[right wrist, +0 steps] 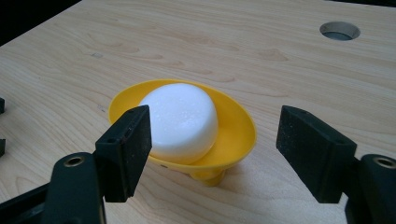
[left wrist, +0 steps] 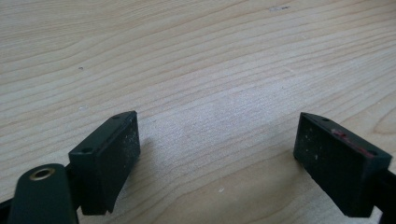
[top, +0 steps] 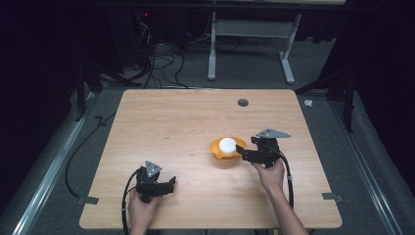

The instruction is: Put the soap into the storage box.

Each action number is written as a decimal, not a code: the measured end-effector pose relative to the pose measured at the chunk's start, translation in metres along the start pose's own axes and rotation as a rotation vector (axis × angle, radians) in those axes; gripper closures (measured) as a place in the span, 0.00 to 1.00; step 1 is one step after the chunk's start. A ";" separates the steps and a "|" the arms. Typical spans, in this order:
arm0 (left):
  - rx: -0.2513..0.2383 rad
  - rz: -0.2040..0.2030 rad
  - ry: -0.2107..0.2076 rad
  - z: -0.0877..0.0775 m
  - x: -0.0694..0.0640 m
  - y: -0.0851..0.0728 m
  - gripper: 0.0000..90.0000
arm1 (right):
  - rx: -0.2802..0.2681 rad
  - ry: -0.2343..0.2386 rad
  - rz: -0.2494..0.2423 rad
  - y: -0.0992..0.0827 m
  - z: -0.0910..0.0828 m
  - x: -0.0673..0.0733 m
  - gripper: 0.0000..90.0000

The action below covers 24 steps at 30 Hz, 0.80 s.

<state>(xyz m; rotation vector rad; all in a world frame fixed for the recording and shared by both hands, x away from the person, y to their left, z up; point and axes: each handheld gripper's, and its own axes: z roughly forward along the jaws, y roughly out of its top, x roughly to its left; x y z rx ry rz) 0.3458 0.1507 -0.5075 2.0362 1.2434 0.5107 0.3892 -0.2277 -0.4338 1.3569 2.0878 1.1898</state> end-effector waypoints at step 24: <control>0.002 0.003 -0.004 0.000 0.000 0.000 0.17 | -0.024 -0.015 0.014 -0.012 -0.025 -0.009 0.32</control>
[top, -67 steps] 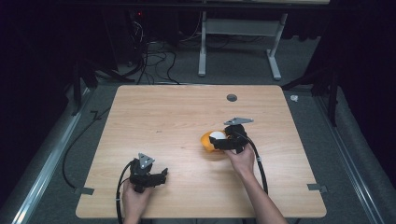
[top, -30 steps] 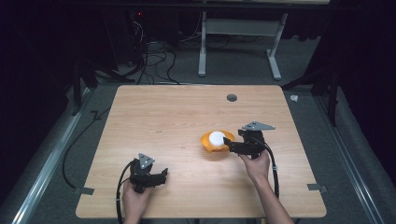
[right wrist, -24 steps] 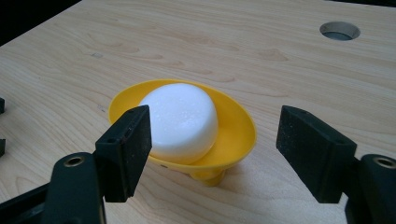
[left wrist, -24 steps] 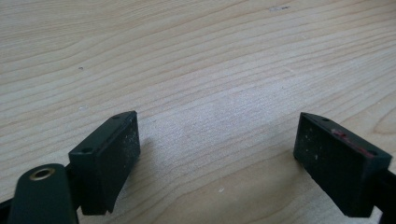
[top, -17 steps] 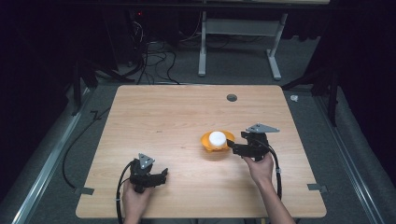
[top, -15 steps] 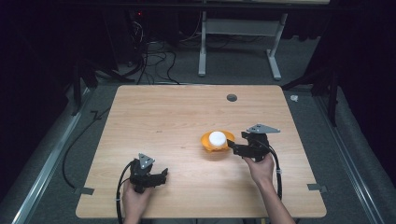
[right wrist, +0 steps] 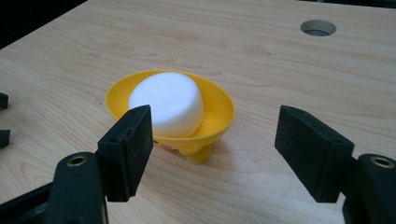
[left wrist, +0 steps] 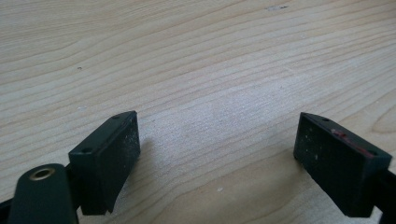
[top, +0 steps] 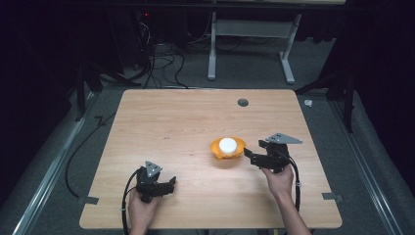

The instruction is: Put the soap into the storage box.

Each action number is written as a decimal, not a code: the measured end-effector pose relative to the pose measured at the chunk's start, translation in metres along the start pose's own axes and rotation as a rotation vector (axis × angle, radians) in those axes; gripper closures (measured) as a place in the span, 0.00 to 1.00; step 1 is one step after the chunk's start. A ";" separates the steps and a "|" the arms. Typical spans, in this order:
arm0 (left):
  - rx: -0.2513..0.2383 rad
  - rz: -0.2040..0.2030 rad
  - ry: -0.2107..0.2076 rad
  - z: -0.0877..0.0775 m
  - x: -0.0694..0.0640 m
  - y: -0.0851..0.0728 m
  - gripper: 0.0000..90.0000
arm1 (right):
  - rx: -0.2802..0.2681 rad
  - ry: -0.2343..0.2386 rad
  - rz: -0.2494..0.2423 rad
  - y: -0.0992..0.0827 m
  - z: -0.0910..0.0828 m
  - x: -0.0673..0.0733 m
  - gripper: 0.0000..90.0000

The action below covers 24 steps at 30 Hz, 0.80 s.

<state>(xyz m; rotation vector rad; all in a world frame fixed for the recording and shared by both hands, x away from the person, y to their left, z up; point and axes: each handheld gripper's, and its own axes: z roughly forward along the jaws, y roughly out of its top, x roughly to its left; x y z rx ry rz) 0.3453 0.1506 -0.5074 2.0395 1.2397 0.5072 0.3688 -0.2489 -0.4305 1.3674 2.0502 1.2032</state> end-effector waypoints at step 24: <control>0.000 0.000 0.000 0.000 0.000 0.000 0.17 | -0.023 -0.018 0.038 -0.013 -0.022 -0.013 0.34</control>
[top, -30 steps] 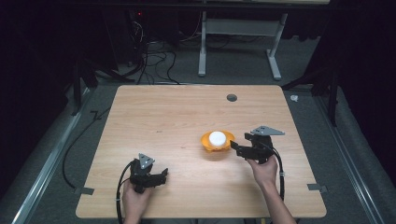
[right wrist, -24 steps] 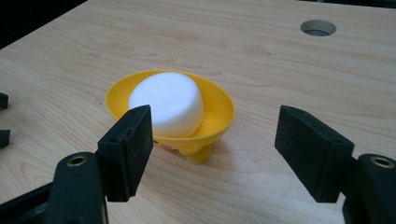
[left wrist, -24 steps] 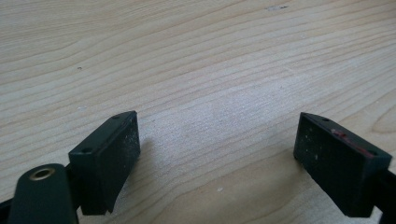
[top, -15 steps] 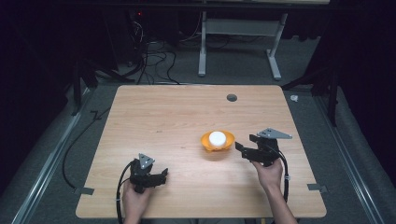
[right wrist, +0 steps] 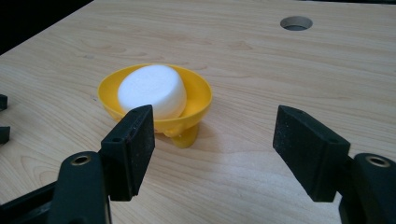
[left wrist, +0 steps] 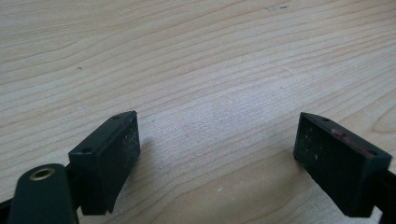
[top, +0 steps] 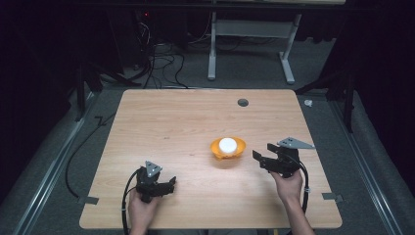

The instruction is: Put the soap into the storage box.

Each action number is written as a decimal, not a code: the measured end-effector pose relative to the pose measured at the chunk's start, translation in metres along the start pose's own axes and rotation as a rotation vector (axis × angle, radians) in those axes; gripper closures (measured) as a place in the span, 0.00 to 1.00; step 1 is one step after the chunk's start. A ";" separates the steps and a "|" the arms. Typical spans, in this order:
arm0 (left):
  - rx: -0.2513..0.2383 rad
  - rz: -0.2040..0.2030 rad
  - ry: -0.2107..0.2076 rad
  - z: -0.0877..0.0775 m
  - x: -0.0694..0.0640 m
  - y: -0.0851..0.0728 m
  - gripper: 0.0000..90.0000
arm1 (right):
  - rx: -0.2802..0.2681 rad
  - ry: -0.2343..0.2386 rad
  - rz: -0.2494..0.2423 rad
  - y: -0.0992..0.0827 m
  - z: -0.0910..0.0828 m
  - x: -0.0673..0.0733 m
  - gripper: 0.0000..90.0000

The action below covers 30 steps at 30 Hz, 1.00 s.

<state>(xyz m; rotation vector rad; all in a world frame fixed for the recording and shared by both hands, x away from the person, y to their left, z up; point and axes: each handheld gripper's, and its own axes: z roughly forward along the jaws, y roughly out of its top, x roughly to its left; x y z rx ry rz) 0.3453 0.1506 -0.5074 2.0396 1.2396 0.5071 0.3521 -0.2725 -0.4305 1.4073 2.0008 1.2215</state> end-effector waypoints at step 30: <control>0.000 0.000 0.000 0.000 0.000 0.000 0.17 | -0.011 -0.034 0.042 -0.024 -0.023 -0.012 0.36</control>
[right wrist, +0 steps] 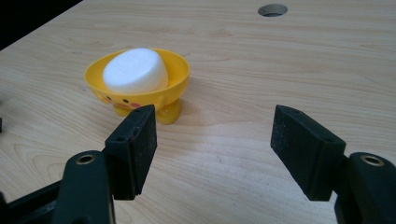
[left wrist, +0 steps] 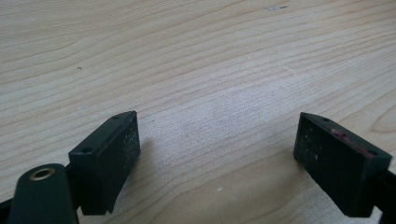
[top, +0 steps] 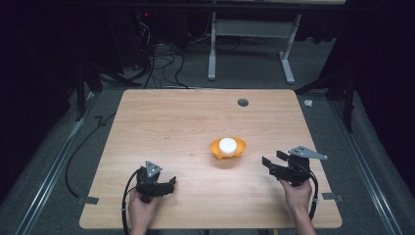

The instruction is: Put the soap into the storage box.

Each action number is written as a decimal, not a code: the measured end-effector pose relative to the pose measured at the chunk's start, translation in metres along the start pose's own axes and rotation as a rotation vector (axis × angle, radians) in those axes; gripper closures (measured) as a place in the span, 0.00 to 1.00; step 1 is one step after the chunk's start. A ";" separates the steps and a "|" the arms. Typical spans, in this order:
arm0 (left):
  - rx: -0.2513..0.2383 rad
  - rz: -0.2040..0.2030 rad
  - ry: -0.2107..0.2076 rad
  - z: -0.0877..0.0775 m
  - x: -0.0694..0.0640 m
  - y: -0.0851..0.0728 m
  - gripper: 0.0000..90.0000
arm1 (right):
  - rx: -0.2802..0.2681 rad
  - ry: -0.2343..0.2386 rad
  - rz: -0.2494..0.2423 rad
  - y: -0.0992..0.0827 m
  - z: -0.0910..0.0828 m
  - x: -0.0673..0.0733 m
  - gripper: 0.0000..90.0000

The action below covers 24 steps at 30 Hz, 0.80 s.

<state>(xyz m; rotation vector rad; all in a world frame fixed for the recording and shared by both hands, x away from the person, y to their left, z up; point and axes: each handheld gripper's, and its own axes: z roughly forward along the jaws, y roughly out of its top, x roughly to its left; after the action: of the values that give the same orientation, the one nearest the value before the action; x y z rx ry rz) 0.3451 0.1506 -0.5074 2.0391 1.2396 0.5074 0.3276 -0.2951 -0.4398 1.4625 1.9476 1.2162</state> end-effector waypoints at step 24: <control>0.000 0.000 0.000 0.000 0.000 0.000 0.17 | 0.035 -0.011 0.027 -0.025 -0.003 -0.005 0.38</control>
<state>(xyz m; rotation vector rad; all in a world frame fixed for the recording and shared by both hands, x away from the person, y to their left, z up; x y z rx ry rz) 0.3451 0.1505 -0.5074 2.0389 1.2401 0.5076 0.3131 -0.3027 -0.4593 1.5145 1.9572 1.1890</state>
